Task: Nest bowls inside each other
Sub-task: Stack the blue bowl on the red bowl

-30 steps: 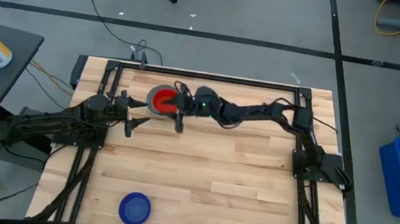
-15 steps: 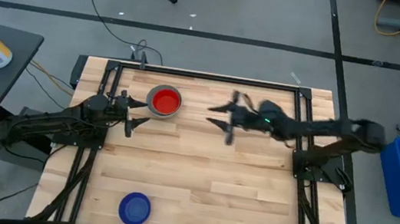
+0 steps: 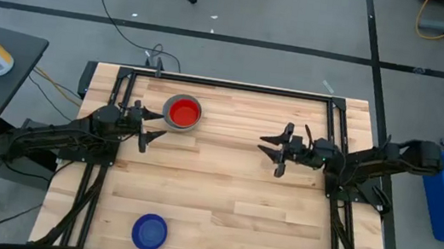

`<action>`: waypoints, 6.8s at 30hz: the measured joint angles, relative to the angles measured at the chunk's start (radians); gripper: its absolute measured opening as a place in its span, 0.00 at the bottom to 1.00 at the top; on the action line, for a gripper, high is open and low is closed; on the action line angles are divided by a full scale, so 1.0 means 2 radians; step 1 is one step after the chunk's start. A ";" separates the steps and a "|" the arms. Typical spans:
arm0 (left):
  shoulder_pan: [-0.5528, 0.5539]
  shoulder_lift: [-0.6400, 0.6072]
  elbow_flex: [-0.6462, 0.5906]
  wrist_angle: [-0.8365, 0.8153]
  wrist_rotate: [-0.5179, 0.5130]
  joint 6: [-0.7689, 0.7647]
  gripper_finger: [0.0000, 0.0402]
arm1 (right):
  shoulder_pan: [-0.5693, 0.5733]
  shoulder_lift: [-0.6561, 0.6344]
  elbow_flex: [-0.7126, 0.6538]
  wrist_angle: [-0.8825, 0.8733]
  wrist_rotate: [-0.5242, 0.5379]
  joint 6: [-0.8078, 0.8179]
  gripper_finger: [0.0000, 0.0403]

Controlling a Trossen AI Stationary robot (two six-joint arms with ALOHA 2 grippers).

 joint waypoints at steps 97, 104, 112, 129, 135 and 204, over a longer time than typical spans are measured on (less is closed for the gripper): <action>-0.027 0.087 0.036 -0.113 0.169 -0.189 0.76 | -0.001 -0.593 -0.074 -0.558 -0.028 -0.052 0.41; -0.121 0.122 0.056 -0.135 0.139 -0.231 0.76 | -0.001 -0.593 -0.074 -0.558 -0.028 -0.050 0.40; -0.281 0.135 0.065 -0.118 0.051 -0.343 0.76 | -0.001 -0.593 -0.074 -0.558 -0.028 -0.050 0.39; -0.548 0.389 0.184 0.010 -0.178 -0.442 0.76 | -0.001 -0.572 -0.074 -0.558 -0.028 -0.054 0.43; -0.574 0.516 0.317 -0.108 -0.199 -0.429 0.76 | -0.001 -0.541 -0.074 -0.558 -0.028 -0.028 0.45; -0.663 0.595 0.074 0.313 -0.378 -0.394 0.01 | -0.001 -0.488 -0.074 -0.549 -0.081 0.045 0.55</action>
